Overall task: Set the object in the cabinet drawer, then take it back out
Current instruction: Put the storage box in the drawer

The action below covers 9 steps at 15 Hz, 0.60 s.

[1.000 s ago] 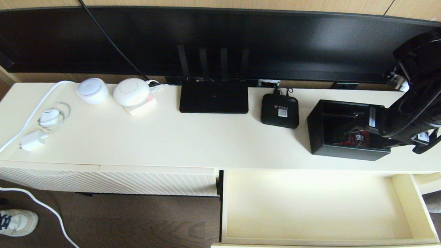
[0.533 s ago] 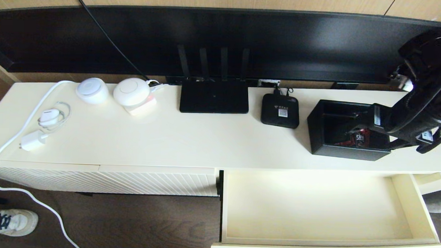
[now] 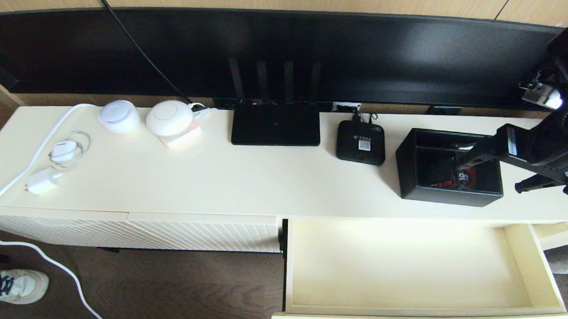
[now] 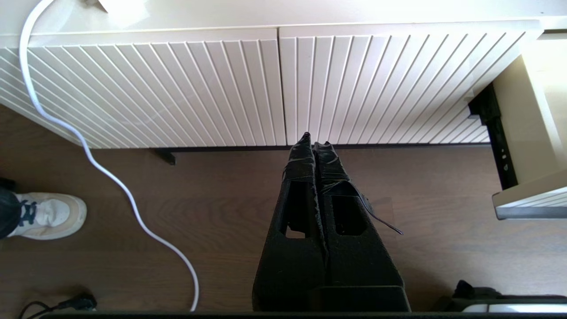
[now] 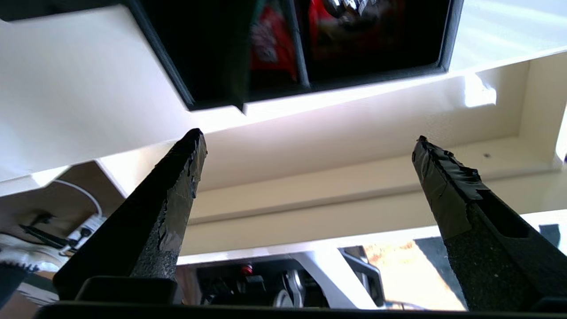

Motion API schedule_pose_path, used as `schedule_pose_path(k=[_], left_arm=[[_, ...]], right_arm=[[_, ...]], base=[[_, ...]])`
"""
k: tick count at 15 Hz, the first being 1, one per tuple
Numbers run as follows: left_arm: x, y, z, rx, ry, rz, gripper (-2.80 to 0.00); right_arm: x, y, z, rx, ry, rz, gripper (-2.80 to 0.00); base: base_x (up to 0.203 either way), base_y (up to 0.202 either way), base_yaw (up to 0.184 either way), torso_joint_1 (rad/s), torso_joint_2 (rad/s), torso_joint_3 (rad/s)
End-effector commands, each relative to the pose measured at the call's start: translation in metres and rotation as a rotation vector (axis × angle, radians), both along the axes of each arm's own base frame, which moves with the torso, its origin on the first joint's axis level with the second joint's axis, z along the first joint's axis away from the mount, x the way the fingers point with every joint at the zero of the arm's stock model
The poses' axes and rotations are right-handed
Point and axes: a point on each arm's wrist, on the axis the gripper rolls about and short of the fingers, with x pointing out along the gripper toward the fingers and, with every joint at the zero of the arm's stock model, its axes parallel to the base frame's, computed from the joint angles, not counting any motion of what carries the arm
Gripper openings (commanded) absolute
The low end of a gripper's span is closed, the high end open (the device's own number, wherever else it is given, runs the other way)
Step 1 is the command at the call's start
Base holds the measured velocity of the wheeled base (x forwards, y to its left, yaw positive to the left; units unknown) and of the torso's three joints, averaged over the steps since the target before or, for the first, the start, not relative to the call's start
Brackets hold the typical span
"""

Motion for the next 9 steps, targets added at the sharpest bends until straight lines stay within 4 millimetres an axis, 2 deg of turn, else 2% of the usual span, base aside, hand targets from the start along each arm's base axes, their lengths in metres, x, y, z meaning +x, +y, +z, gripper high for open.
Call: schedule_pose_path(k=[1,5,9], left_arm=[[0.0001,0.0,0.0,0.0,0.002,0.0,-2.8],[0.0001,0.0,0.0,0.0,0.002,0.0,-2.8],[0.0001,0.0,0.0,0.0,0.002,0.0,-2.8]], right_arm=[[0.0017,-0.0019,-0.0047,-0.006,0.023,-0.005,0.0],[0.0063,-0.0037,-0.0094,-0.071,0.037,-0.038,0.0],[-0.0001,-0.0054,-0.0099,-0.116,0.054,-0.042,0.0]], base=[[0.0,0.0,0.0,0.0,0.0,0.0],[0.0,0.0,0.0,0.0,0.0,0.0],[0.0,0.0,0.0,0.0,0.0,0.0]])
